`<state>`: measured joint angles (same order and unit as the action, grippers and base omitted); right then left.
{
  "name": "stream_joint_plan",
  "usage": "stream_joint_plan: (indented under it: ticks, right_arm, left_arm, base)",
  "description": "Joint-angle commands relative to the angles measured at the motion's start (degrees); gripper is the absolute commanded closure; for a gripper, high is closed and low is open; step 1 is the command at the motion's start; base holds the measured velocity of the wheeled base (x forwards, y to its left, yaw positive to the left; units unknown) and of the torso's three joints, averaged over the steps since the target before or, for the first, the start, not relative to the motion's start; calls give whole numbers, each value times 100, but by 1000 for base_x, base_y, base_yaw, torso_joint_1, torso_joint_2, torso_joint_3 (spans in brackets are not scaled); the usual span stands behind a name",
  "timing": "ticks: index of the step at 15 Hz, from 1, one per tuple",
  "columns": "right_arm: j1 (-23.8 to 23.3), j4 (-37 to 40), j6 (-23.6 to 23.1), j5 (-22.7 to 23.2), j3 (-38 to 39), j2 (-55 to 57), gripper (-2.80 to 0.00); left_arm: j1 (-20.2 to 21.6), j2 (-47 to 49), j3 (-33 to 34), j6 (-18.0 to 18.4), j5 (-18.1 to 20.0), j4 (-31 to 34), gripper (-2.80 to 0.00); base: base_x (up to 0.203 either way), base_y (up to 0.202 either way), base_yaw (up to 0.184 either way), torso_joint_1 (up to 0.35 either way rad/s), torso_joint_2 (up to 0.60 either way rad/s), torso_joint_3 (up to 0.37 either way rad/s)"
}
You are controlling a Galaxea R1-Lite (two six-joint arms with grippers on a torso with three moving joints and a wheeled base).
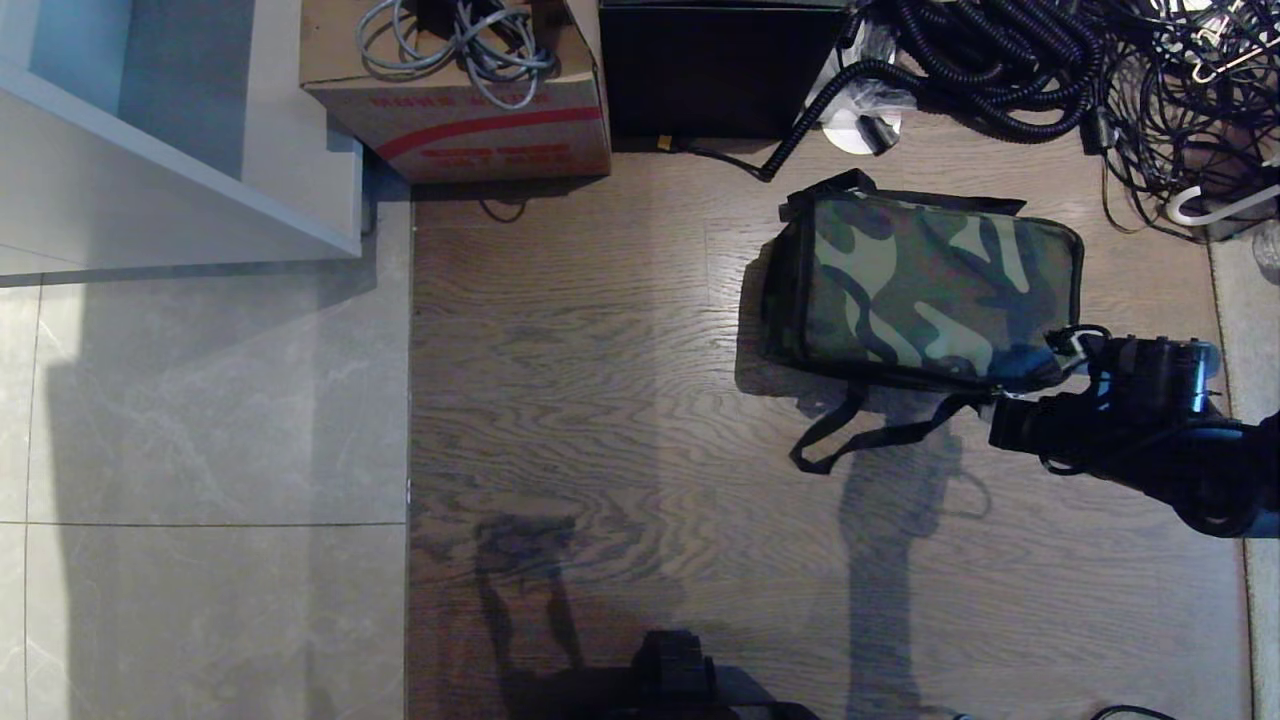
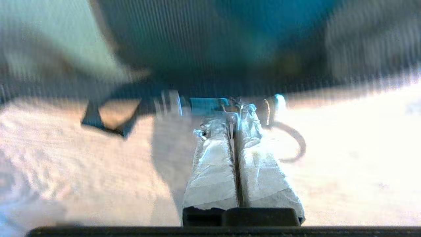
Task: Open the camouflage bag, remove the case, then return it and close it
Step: Open the top of the storage box
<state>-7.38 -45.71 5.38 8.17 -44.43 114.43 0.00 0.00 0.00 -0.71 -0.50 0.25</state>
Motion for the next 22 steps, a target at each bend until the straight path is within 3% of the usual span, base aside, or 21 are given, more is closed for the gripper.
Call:
stream_joint_plan:
  ticks: [1, 7, 10, 15, 18, 22]
  right_arm:
    - [109, 25, 17, 1, 337, -303, 0]
    - [1157, 117, 377, -160, 1074, -743, 0]
    - [1222, 257, 413, -210, 1067, -940, 0]
    - [604, 487, 247, -209, 1006, -955, 0]
    - [133, 953, -291, -205, 936, -1074, 0]
    - [-308, 1042, -443, -175, 565, -1081, 0]
  left_arm:
    - [0, 0, 0, 0, -3, 1, 0]
    - [0, 0, 0, 0, -3, 1, 0]
    - [0, 0, 0, 0, -3, 1, 0]
    - [0, 0, 0, 0, -3, 1, 0]
    - [0, 0, 0, -6, -3, 1, 0]
    - [0, 0, 0, -8, -3, 1, 0]
  base:
    - [0, 0, 0, 0, 0, 0]
    - [0, 0, 0, 0, 0, 0]
    - [0, 0, 0, 0, 0, 0]
    - [0, 0, 0, 0, 0, 0]
    - [0, 0, 0, 0, 0, 0]
    - [0, 0, 0, 0, 0, 0]
